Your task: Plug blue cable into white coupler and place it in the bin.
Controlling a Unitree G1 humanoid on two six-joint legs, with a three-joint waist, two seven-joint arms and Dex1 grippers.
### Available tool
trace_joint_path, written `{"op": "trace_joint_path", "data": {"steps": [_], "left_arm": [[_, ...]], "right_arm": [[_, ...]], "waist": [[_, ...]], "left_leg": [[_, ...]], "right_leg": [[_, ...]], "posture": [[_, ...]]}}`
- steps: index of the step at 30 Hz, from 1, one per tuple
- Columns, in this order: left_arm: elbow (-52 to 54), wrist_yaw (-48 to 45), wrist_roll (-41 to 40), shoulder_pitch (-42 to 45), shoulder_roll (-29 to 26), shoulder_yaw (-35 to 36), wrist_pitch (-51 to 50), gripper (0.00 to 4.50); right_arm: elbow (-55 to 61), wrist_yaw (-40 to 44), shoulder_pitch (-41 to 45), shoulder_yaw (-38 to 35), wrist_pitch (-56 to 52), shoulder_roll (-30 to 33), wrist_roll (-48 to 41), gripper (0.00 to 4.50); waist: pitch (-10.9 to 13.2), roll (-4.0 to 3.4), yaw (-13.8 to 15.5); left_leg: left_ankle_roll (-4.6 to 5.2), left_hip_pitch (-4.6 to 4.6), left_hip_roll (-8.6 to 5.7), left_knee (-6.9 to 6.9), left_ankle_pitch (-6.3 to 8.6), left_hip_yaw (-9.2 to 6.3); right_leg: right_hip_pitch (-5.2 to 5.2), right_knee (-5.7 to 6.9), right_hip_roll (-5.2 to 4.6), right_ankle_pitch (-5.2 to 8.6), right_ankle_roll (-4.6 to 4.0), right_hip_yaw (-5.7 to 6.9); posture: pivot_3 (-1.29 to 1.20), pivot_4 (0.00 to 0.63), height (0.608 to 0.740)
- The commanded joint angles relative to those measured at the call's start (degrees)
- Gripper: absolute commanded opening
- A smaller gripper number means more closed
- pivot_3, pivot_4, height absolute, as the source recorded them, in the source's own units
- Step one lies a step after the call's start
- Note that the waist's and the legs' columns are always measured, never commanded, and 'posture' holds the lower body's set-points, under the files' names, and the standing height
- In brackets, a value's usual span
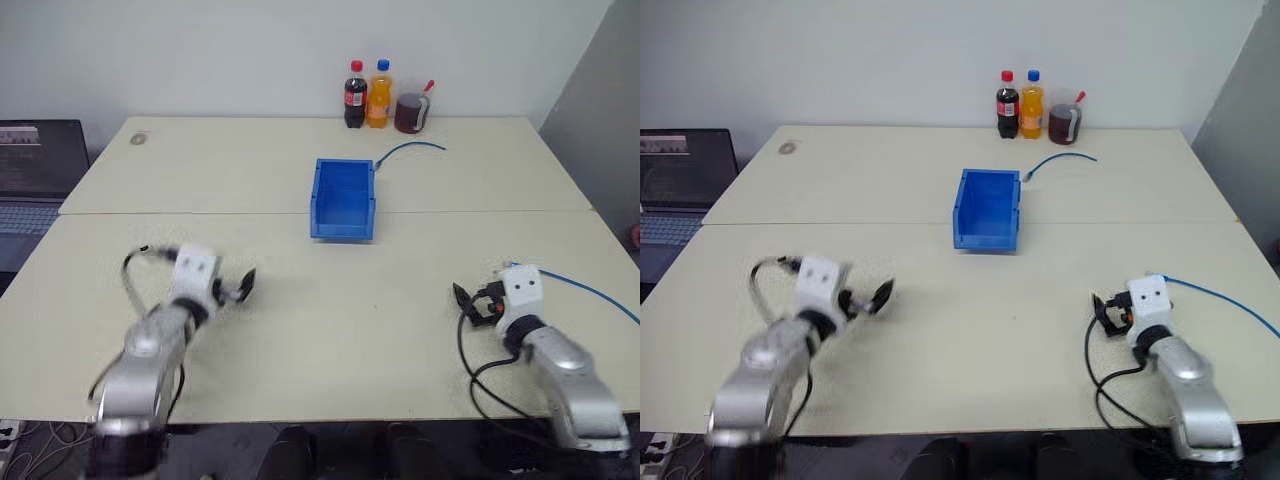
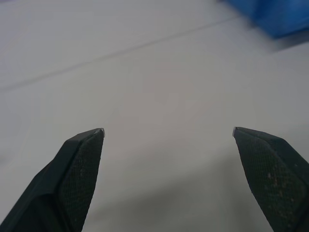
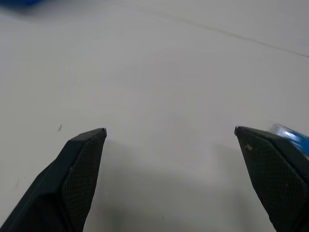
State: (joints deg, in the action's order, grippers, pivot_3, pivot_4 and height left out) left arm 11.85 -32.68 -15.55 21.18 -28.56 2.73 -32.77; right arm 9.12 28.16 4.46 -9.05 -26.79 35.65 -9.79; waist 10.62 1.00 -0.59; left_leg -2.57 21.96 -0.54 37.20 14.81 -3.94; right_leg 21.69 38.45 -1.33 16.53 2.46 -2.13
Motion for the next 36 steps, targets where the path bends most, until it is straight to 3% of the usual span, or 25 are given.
{"op": "trace_joint_path", "data": {"steps": [1, 5, 9, 13, 19, 24, 36], "left_arm": [[-2.62, -17.51, -4.09, 11.48, 1.62, -12.21, 1.49, 4.49], [-13.17, -25.30, 0.13, 20.25, 7.63, -21.81, 10.72, 4.49], [-20.74, -25.17, 3.62, 23.09, 12.89, -24.60, 17.52, 4.49], [-21.68, -24.47, 4.68, 22.16, 15.04, -24.26, 19.21, 4.49], [-17.65, -21.74, 4.81, 18.63, 14.53, -22.61, 17.76, 4.49], [-13.38, -20.11, 4.51, 15.91, 13.65, -22.13, 15.56, 4.50], [-13.15, -20.40, 4.33, 16.20, 13.40, -21.65, 15.45, 4.50]], "right_arm": [[-19.09, 14.72, 9.43, -2.86, 8.43, 12.83, -0.44, 4.50], [-46.15, 28.38, 26.61, 5.79, 20.46, 22.76, 6.89, 4.50], [-66.53, 36.24, 39.60, 14.75, 30.42, 24.79, 16.24, 4.50], [-77.22, 43.02, 47.66, 19.65, 33.33, 23.36, 21.27, 4.50], [-83.66, 40.20, 52.05, 23.05, 33.80, 20.99, 26.87, 4.50], [-85.17, 39.81, 52.50, 22.21, 32.78, 20.05, 27.55, 3.61], [-85.81, 37.91, 52.71, 21.26, 32.06, 19.42, 27.75, 0.41]], "waist": [[0.03, -0.11, -0.17], [0.03, -0.11, -2.18], [0.04, -0.09, -2.87], [0.06, -0.11, -2.68], [0.07, -0.12, -2.14], [0.07, -0.12, -1.44], [0.07, -0.12, -1.33]], "left_leg": [[0.14, -0.01, -0.04, -0.04, -0.08, 0.20], [0.47, -0.09, 0.06, -0.23, 0.00, 0.89], [0.49, 0.17, 0.21, -0.30, 0.00, 1.14], [0.46, 0.58, 0.32, -0.28, -0.02, 1.15], [0.47, 0.57, 0.29, -0.26, 0.00, 1.06], [0.46, 0.54, 0.14, 0.00, -0.02, 0.91], [0.51, 0.58, 0.13, 0.69, -0.04, 0.93]], "right_leg": [[-0.14, -0.44, -0.04, -0.27, 0.14, -0.12], [-0.23, -0.95, 0.00, -0.64, -0.03, -0.50], [0.20, -0.89, 0.26, -0.49, -0.32, -0.56], [0.65, -0.55, 0.25, -0.23, -0.55, -0.51], [0.65, -0.42, -0.02, -0.29, -0.37, -0.50], [0.48, -0.43, -0.16, -0.60, -0.04, -0.54], [0.29, -0.35, -0.13, -0.85, 0.16, -0.60]], "posture": [[0.00, 0.150, 0.740], [0.00, 0.150, 0.740], [0.00, 0.150, 0.740], [0.00, 0.150, 0.740], [0.00, 0.150, 0.740], [0.00, 0.150, 0.740], [0.00, 0.150, 0.740]]}}
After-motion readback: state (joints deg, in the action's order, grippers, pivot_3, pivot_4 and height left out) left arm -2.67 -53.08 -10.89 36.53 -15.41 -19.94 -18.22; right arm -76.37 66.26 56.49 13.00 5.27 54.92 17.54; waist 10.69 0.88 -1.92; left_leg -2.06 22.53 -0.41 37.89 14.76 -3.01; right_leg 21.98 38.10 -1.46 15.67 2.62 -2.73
